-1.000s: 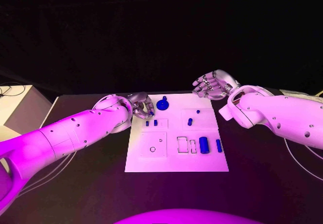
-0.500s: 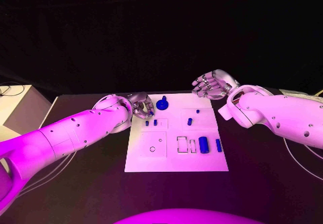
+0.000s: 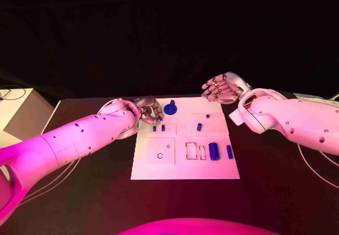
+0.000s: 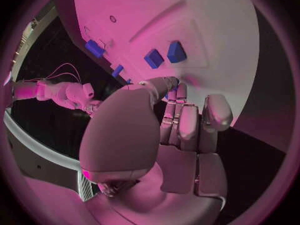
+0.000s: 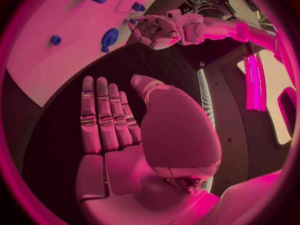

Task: Assemble the parts on the task board

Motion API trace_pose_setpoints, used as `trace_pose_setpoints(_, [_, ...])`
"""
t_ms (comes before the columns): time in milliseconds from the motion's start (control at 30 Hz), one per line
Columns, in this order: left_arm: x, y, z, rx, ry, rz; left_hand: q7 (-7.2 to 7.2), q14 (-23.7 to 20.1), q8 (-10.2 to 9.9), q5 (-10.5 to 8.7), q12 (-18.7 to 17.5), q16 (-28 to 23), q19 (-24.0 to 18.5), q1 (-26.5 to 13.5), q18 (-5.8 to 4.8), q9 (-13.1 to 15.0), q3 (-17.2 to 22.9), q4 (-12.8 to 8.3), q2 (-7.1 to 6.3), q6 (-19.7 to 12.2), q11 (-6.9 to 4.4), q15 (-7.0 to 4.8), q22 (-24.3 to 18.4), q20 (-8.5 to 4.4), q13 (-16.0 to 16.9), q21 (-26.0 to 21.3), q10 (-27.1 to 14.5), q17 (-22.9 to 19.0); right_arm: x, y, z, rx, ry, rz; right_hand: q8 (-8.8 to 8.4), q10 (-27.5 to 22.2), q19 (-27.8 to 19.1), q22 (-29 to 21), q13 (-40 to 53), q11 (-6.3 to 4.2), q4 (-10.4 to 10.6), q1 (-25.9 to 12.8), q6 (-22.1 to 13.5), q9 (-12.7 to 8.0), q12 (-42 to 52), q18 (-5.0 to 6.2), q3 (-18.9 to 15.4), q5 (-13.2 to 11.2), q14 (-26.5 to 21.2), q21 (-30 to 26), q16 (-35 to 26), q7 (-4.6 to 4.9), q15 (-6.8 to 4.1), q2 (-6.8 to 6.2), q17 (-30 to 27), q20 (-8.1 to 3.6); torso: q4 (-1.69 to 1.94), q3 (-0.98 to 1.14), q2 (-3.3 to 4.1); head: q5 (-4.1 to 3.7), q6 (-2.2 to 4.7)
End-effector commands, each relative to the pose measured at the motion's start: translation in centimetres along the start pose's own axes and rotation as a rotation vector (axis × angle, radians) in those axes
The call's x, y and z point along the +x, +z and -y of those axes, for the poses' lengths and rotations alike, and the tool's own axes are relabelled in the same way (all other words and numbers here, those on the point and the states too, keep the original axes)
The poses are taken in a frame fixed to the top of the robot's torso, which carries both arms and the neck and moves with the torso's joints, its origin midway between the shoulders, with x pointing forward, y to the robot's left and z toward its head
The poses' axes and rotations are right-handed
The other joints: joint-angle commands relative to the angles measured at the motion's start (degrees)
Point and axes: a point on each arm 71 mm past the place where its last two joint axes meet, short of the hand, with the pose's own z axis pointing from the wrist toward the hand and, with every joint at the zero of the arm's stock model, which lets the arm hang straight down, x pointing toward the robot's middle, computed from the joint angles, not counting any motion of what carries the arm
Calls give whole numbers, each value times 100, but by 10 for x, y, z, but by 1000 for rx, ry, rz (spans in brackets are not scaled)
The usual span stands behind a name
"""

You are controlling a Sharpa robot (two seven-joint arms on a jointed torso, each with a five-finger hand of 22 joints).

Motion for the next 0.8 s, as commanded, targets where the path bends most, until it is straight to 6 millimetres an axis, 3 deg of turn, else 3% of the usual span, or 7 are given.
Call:
trace_pose_setpoints(33, [2,0,4,22,-10,-2,-19,-16,-18,-34,-40,-28,21,-39,-61,13,5,-45,3,45,-1,12,14,-1,3,27,40,-6,1,0,-2,-18,-6,-14,-25,22,-17,-5,-6,18,1,-23,55,-5,-25,80,39,31,24,7,-35,5,14,-13,-5,21,-1,1,0,-4,-7])
trace_pose_setpoints(800, [5,2,2,-16,7,-35,-28,-50,-70,-44,-83,-49,-42,-85,-43,32,-16,-104,1,42,-13,2,-58,-10,35,-20,75,-62,1,0,-1,-17,-6,-15,-34,27,-18,-23,-27,19,-8,-30,60,-10,-30,80,53,34,30,7,-51,5,15,-15,-15,22,-3,4,-1,-22,-12])
